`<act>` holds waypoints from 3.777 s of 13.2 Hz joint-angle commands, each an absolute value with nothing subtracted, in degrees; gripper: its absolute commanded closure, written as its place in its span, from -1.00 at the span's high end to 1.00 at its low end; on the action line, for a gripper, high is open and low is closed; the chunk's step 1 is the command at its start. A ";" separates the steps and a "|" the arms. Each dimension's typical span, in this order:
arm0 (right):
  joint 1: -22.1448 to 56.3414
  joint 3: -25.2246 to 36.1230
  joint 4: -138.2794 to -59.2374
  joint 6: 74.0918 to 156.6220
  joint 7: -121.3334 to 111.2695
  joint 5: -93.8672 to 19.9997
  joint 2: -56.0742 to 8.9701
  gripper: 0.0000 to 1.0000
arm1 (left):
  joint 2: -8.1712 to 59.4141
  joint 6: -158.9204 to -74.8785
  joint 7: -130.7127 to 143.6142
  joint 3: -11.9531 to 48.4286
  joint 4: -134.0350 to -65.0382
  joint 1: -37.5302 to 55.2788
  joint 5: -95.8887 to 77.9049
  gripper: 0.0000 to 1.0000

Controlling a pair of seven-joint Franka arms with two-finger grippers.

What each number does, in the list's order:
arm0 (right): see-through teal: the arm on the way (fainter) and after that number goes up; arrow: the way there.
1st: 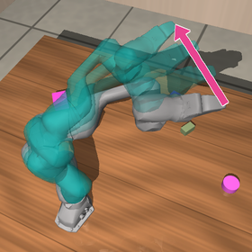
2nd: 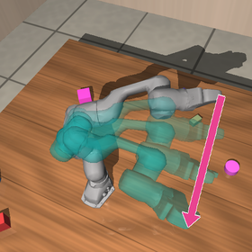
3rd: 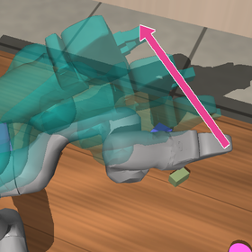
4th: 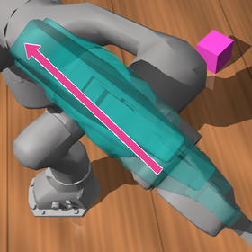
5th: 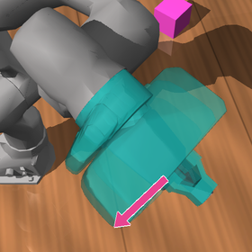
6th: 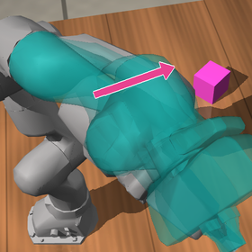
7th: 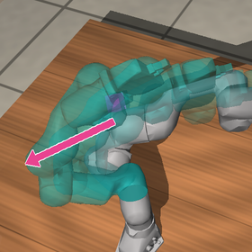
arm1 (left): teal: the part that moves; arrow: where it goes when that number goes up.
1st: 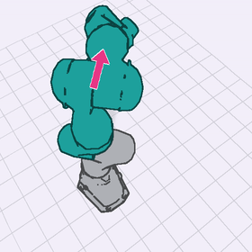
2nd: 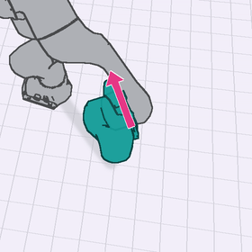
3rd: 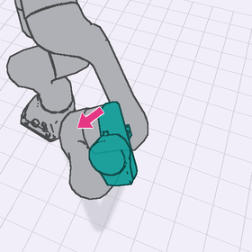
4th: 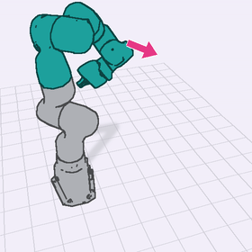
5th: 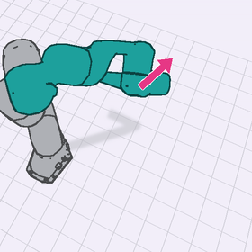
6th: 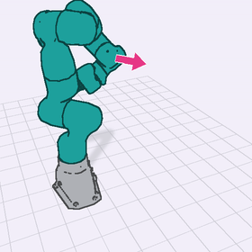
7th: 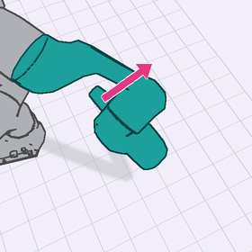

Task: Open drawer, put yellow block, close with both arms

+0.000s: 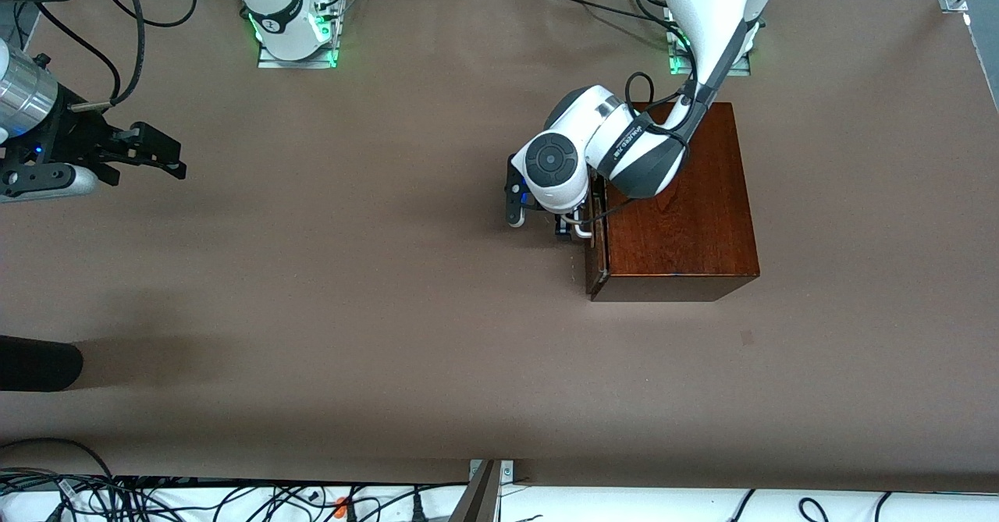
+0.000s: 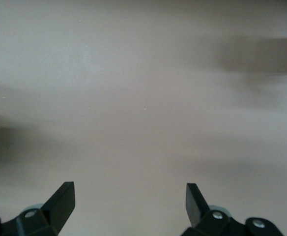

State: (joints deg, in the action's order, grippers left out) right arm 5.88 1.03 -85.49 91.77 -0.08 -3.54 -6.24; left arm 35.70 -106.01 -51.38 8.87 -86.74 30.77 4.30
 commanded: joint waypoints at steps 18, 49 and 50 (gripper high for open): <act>5.80 0.97 -85.25 90.79 0.09 -2.81 -5.45 1.00 | 25.34 -96.53 -38.98 9.41 -85.61 29.45 3.62 1.00; 5.80 0.88 -85.25 90.62 -0.09 -0.70 -5.45 1.00 | 0.18 -88.51 -2.11 1.67 -91.93 2.72 0.44 1.00; 5.80 0.97 -85.25 90.62 -0.09 -0.70 -5.45 1.00 | 0.18 -88.51 -2.02 1.67 -91.85 2.72 0.44 1.00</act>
State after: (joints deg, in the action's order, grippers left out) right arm 5.96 1.08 -85.40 91.51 -0.08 -1.43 -6.22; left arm -0.16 -89.53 -0.94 1.56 -92.84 2.95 -0.46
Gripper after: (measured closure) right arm 0.000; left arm 0.000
